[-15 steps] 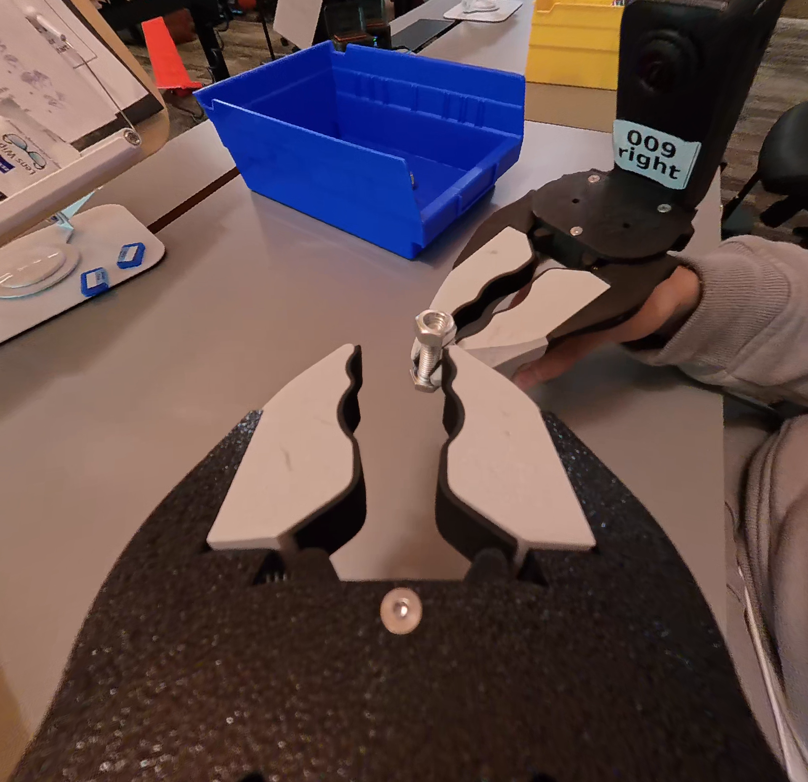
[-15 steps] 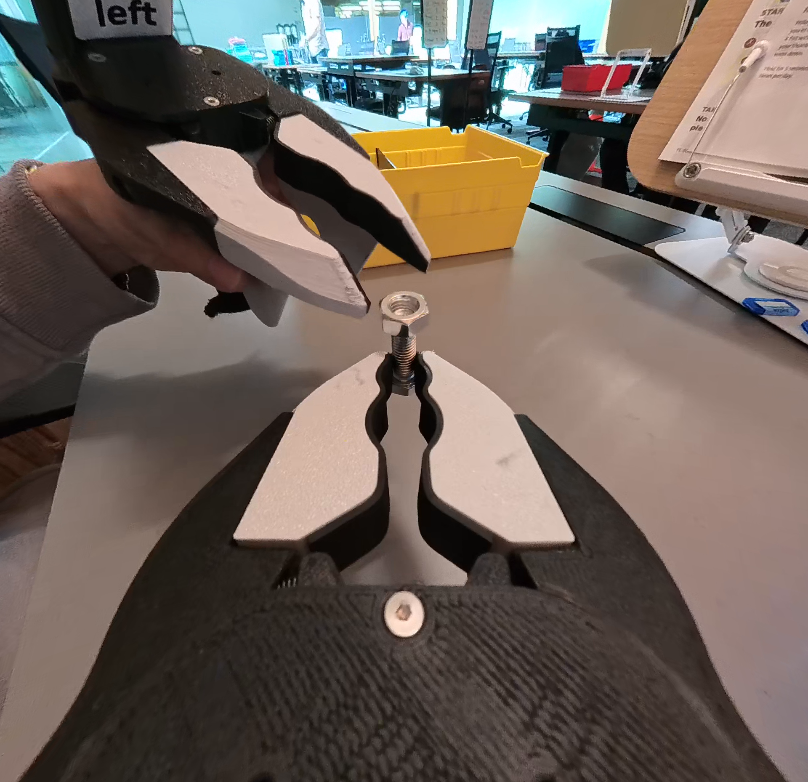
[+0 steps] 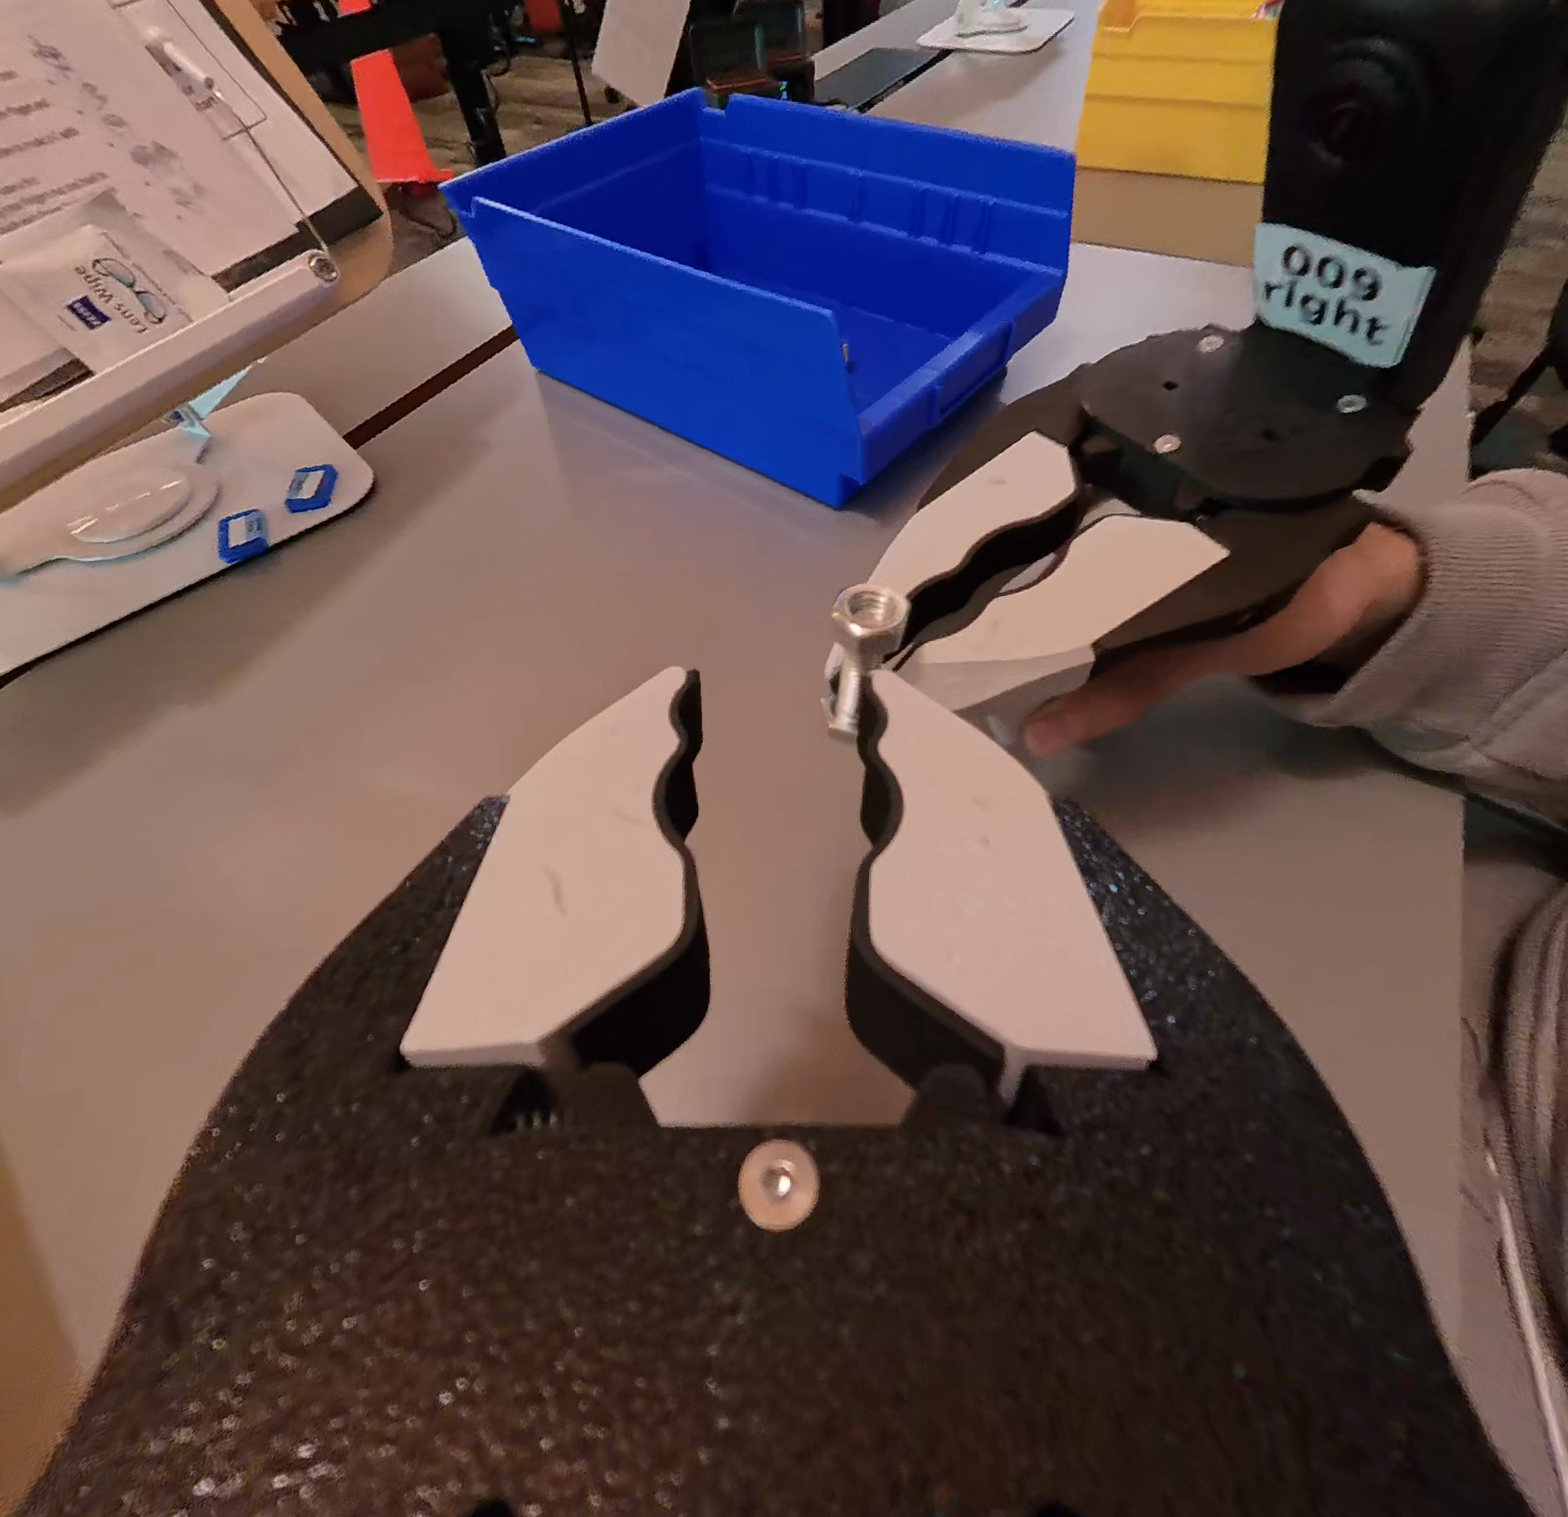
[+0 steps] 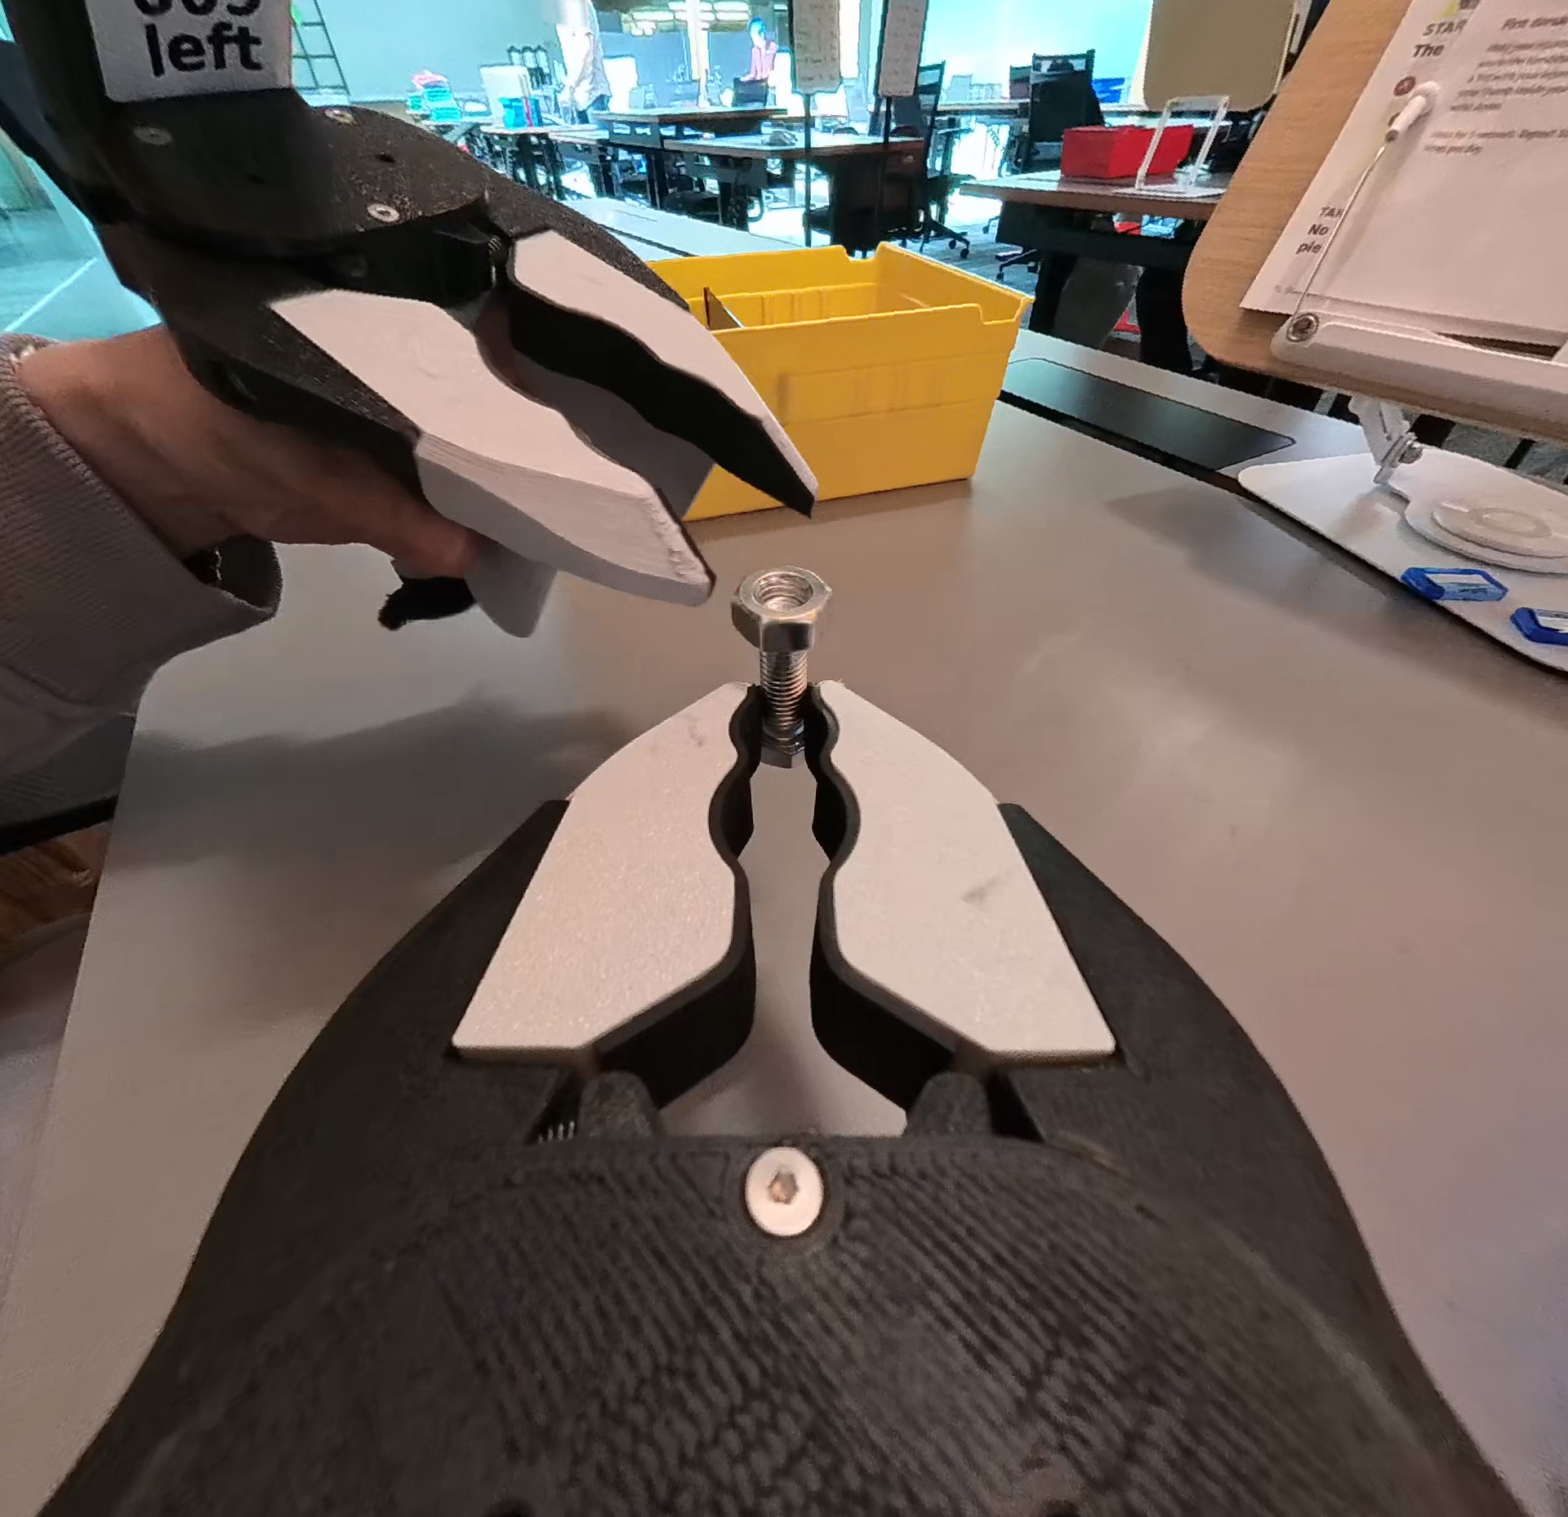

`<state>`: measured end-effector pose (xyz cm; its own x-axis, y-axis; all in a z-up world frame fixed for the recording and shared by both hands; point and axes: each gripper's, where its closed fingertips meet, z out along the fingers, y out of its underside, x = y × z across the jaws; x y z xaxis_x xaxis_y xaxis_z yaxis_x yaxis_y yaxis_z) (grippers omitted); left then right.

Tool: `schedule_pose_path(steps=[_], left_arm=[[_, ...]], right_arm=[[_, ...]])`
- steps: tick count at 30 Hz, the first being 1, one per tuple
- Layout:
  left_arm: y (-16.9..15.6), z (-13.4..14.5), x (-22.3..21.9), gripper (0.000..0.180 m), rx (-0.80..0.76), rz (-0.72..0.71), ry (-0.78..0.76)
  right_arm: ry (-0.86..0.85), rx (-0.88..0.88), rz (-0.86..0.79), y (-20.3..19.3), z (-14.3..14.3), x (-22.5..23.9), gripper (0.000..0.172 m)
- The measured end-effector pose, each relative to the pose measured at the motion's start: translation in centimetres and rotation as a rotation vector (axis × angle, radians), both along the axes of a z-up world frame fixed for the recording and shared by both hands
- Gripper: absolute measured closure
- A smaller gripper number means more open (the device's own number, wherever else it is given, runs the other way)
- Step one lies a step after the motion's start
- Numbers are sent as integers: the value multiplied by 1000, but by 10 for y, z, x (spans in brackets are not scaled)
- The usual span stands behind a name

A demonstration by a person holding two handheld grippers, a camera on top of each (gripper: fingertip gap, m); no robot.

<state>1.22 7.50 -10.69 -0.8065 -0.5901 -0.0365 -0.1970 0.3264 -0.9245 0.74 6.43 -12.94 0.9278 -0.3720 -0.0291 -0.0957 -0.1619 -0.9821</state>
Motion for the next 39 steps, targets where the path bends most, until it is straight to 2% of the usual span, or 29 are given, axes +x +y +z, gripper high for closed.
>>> schedule_pose_path(steps=[6, 10, 13, 15, 19, 22, 30, 35, 39], left_arm=[[-19, 2, -2, 138, -32, -35, -9], [-13, 2, 3, 139, -59, 1, -4], [1, -2, 9, 145, -12, 55, -14], [2, -2, 8, 143, -6, 56, -13], [-14, 9, 2, 136, -84, 10, -16], [-21, 5, 5, 135, -80, 11, -11], [1, -1, 15, 139, -26, 117, -23], [-13, 14, 7, 134, -134, 39, -15], [-20, 9, 9, 134, -134, 41, -5]], right_arm=[[-2, -5, 8, 3, -1, -3, 163], [-5, -5, -4, 0, 0, -1, 163], [0, 4, -19, -5, 1, 4, 163], [1, 7, -26, -6, 1, 5, 163], [0, 2, -18, -3, 0, 3, 163], [-3, 3, -12, -1, 1, 1, 163], [0, 5, -32, -7, 1, 7, 163], [-2, 4, -27, -4, 0, 5, 162], [-7, 11, -26, -2, 1, 3, 163]])
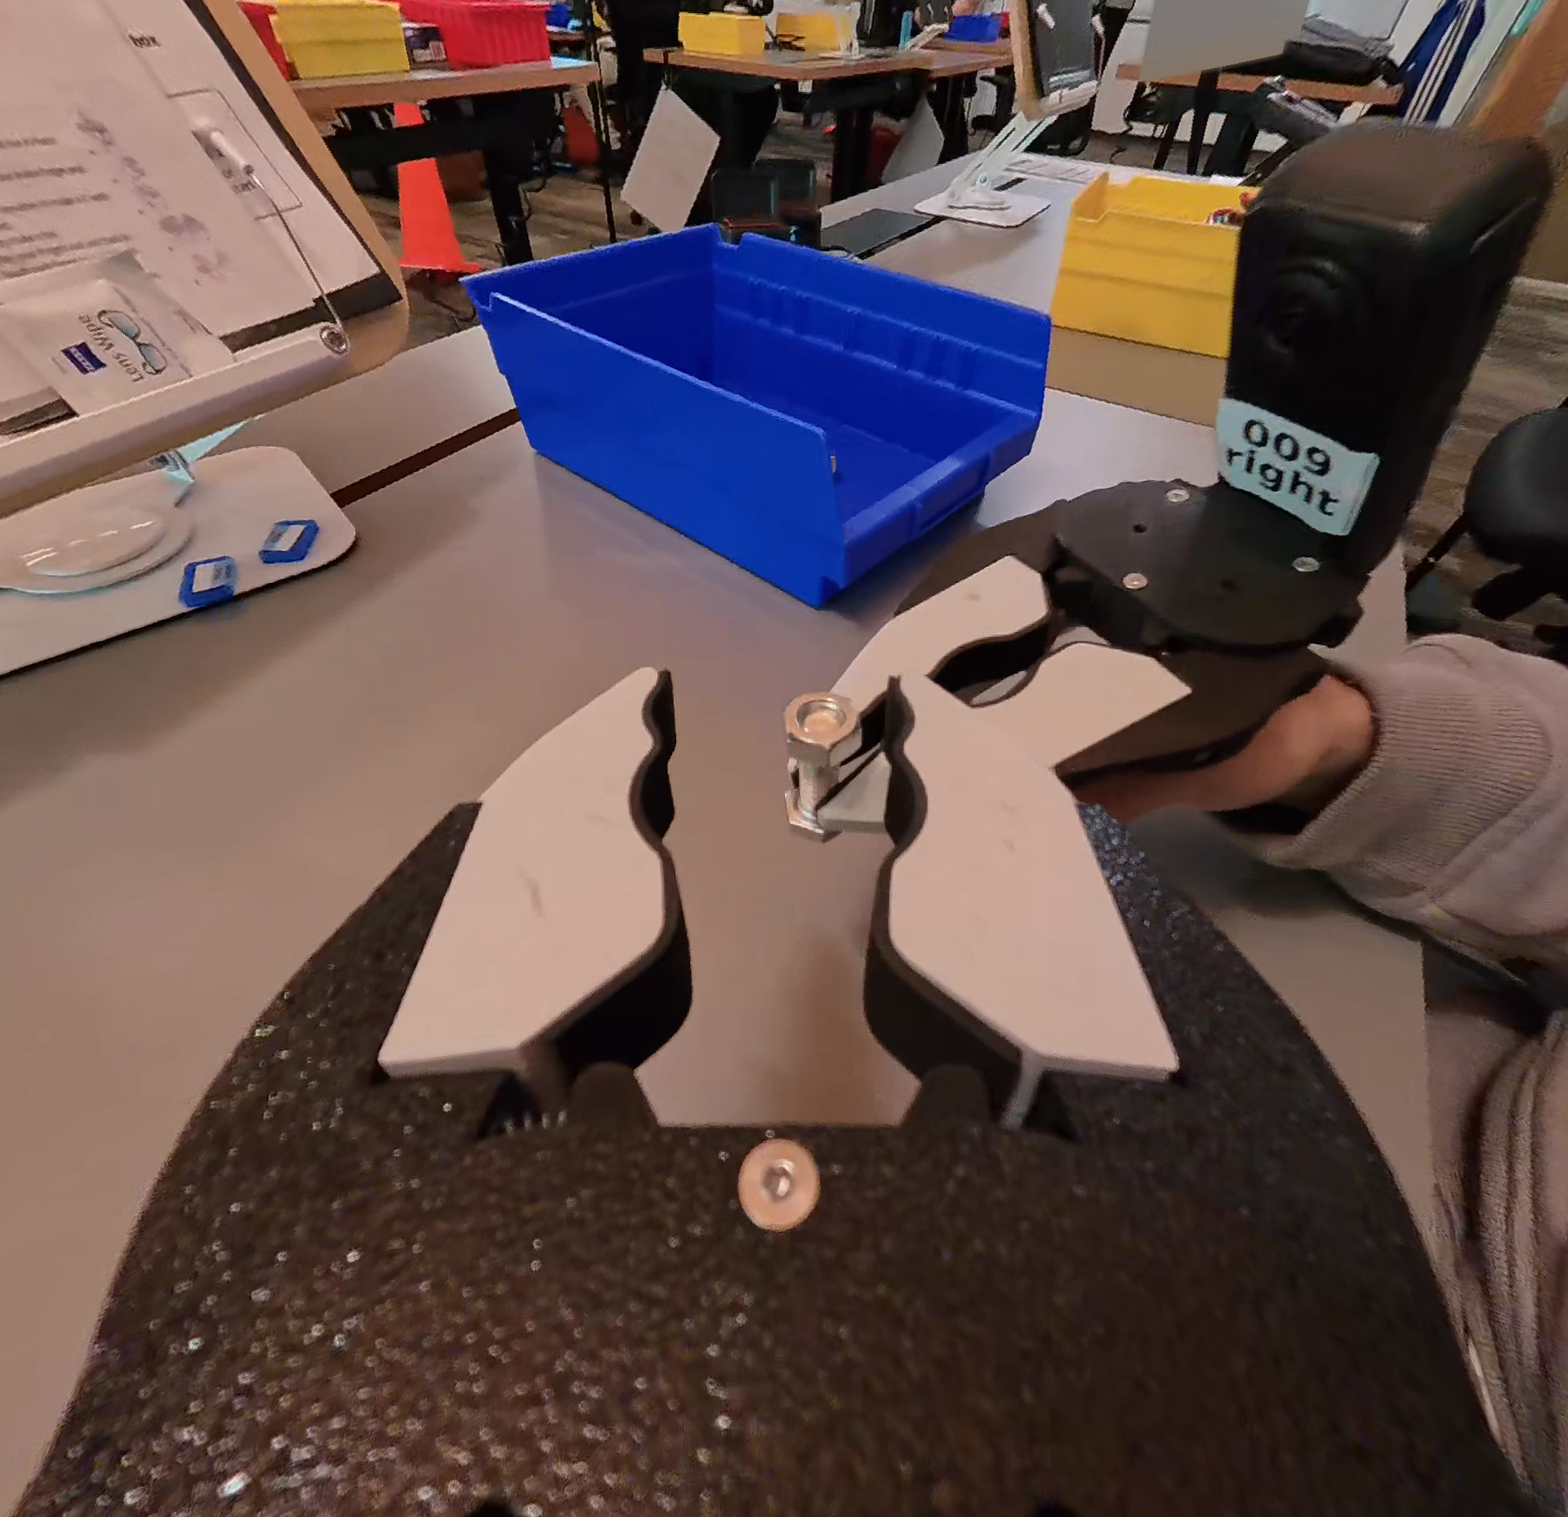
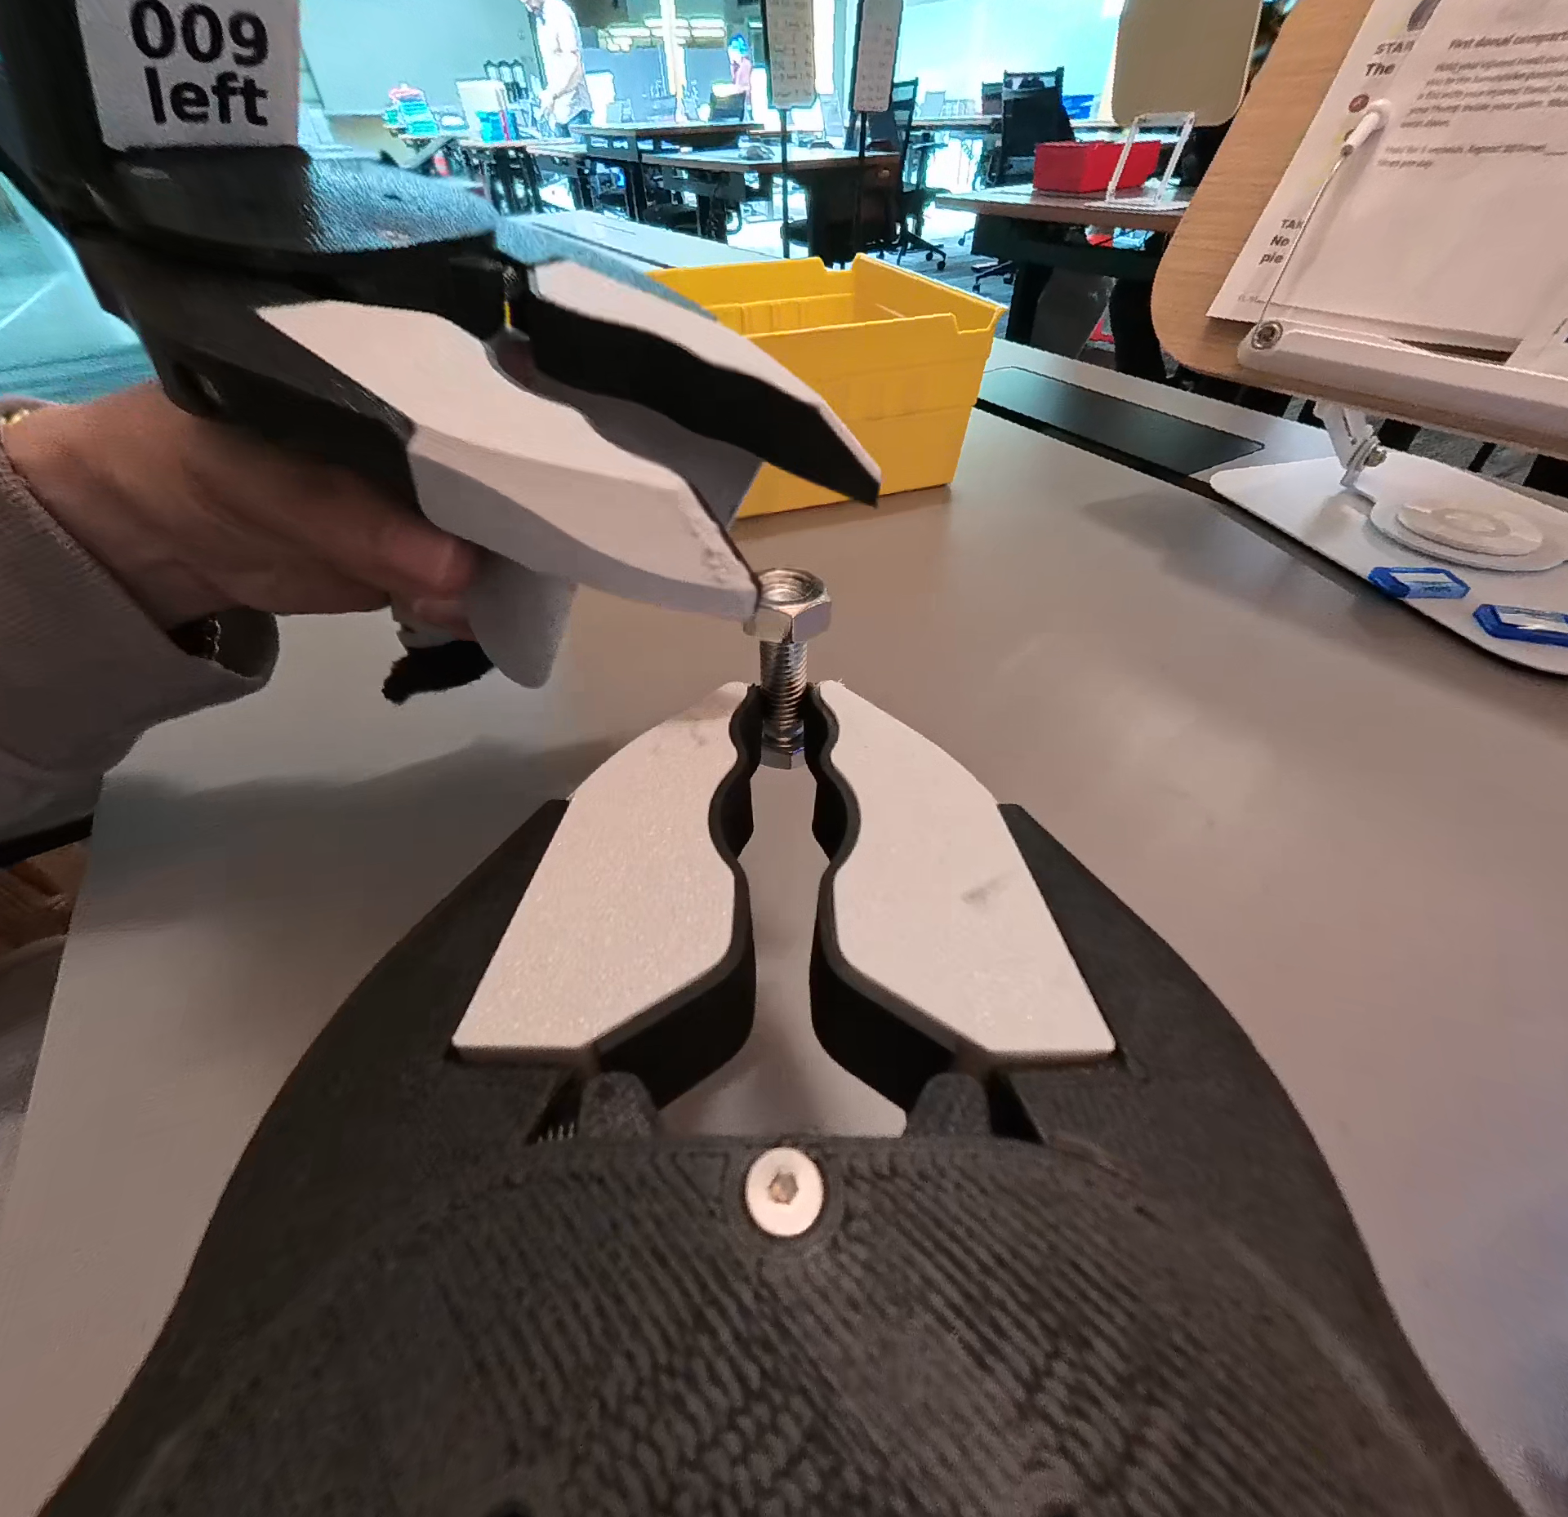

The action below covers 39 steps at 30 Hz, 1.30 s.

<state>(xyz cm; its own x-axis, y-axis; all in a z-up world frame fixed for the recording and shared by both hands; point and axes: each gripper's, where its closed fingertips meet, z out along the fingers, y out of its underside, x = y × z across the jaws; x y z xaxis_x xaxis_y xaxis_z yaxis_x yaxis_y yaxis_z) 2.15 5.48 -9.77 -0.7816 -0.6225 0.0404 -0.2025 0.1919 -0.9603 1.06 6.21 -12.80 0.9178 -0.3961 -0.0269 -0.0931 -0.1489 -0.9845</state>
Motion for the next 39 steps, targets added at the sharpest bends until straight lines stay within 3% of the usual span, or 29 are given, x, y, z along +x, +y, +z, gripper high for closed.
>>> schedule_pose_path(steps=[8, 13, 17, 23, 28, 31, 37, 39], left_arm=[[24, -9, 11, 139, 43, 114, 12], [3, 1, 3, 132, -37, 32, 7], [-1, -4, 7, 132, -31, 46, 12], [24, -6, 17, 136, 9, 166, -2], [-1, 9, 5, 131, -91, 55, -7], [-5, 3, 9, 131, -75, 64, 5], [23, -3, 23, 133, -25, 204, 0], [21, -1, 20, 131, -39, 179, 3]], right_arm=[[9, 37, -33, -9, 5, 8, 163], [-1, 37, -29, -6, 5, 6, 163], [-12, 38, -34, -6, 8, 5, 163], [-2, 62, -59, -14, 10, 12, 163], [-1, 58, -52, -10, 8, 10, 162], [-9, 57, -45, -8, 10, 7, 163], [-9, 67, -65, -16, 12, 13, 163], [-5, 73, -70, -17, 12, 15, 163]])
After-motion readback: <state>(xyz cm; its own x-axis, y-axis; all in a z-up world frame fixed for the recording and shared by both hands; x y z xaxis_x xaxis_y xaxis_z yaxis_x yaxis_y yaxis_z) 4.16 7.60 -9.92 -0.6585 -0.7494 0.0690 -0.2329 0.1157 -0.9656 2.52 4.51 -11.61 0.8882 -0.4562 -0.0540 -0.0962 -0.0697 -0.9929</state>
